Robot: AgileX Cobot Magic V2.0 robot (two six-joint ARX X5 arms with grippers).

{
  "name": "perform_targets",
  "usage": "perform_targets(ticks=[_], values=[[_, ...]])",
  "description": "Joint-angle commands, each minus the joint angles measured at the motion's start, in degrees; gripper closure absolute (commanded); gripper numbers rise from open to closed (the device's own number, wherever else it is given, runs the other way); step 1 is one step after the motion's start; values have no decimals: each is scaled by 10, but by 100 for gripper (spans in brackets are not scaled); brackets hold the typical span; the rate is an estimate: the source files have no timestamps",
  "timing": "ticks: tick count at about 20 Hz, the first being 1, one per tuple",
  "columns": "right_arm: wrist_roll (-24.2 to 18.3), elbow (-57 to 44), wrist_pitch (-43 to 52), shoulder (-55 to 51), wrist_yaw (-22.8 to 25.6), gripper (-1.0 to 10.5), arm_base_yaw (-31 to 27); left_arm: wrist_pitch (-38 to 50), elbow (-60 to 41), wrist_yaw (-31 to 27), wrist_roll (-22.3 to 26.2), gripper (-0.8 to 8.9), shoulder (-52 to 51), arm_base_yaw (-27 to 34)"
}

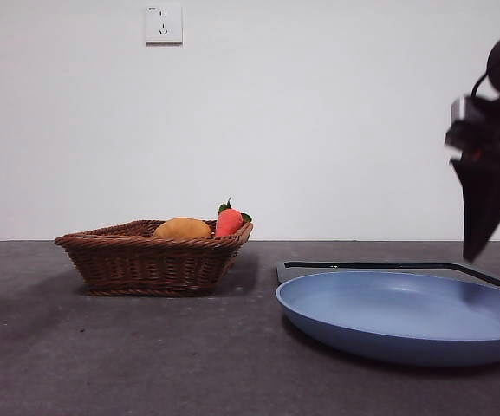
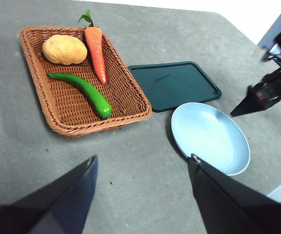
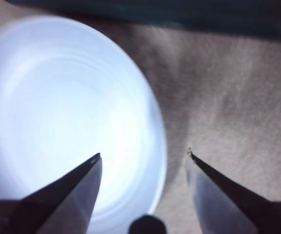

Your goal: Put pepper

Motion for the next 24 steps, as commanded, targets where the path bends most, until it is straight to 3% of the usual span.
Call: perform_targets(ticks=[1,7,12,20,24], values=[[-3,9,9,33,17,665,5,7,8,5,0,487,2,1],[-6,9,18,72,15,747,10,7,8,4,0,487,2,1],[-6,9,19,80,15,940,20,7,8,4,0,487,2,1],[9,9,-7,31,15,943,14,38,16,-3,-21,490,83,-38],[30,9,-12,-59,15,943,10,90,53,-79,-52,490,180,-104]])
